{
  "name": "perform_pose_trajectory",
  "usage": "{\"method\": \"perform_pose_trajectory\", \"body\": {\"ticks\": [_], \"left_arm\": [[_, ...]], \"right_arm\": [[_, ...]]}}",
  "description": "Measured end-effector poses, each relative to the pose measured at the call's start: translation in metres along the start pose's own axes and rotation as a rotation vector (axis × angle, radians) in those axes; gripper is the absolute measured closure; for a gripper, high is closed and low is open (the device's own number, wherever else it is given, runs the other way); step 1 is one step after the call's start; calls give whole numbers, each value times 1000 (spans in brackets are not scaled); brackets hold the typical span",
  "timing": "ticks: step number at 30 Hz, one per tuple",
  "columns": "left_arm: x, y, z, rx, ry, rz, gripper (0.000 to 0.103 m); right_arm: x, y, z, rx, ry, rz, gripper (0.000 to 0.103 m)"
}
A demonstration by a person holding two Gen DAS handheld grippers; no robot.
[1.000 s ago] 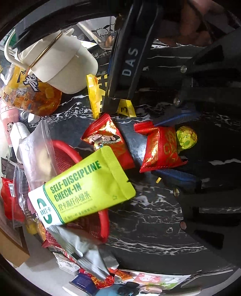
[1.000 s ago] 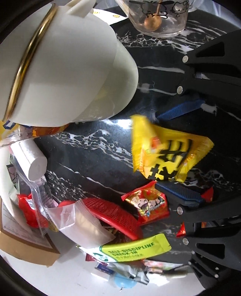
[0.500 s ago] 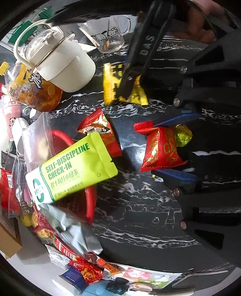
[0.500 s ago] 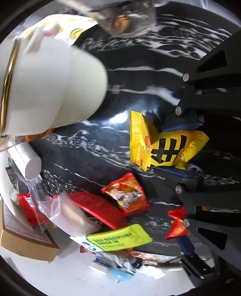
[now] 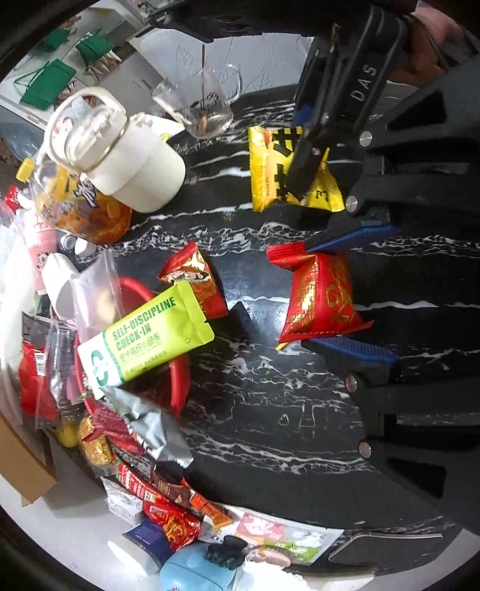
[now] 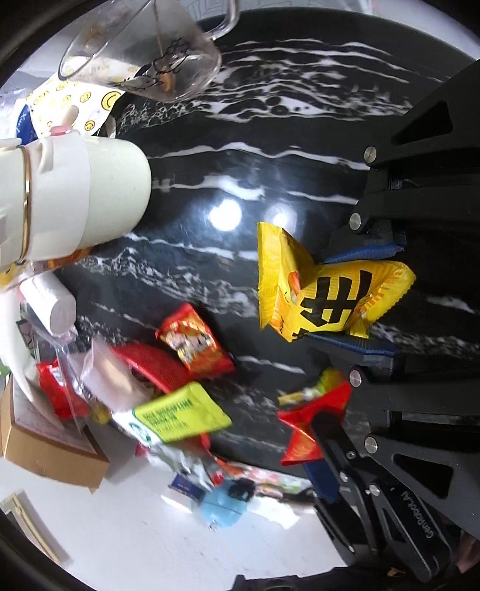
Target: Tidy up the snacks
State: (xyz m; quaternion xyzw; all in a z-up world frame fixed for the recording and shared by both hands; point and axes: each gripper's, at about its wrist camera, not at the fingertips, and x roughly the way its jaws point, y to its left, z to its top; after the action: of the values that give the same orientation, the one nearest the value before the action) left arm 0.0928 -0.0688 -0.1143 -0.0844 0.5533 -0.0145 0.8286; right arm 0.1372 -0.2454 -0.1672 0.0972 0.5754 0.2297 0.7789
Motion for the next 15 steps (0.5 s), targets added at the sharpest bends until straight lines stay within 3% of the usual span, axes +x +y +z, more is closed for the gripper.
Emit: {"method": "perform_pose_trajectory", "body": {"ticks": [15], "left_arm": [[-60,11,-18,22,-110,-8,60]], "right_arm": [[-34,50,-33,-49,-32,73,69]]}}
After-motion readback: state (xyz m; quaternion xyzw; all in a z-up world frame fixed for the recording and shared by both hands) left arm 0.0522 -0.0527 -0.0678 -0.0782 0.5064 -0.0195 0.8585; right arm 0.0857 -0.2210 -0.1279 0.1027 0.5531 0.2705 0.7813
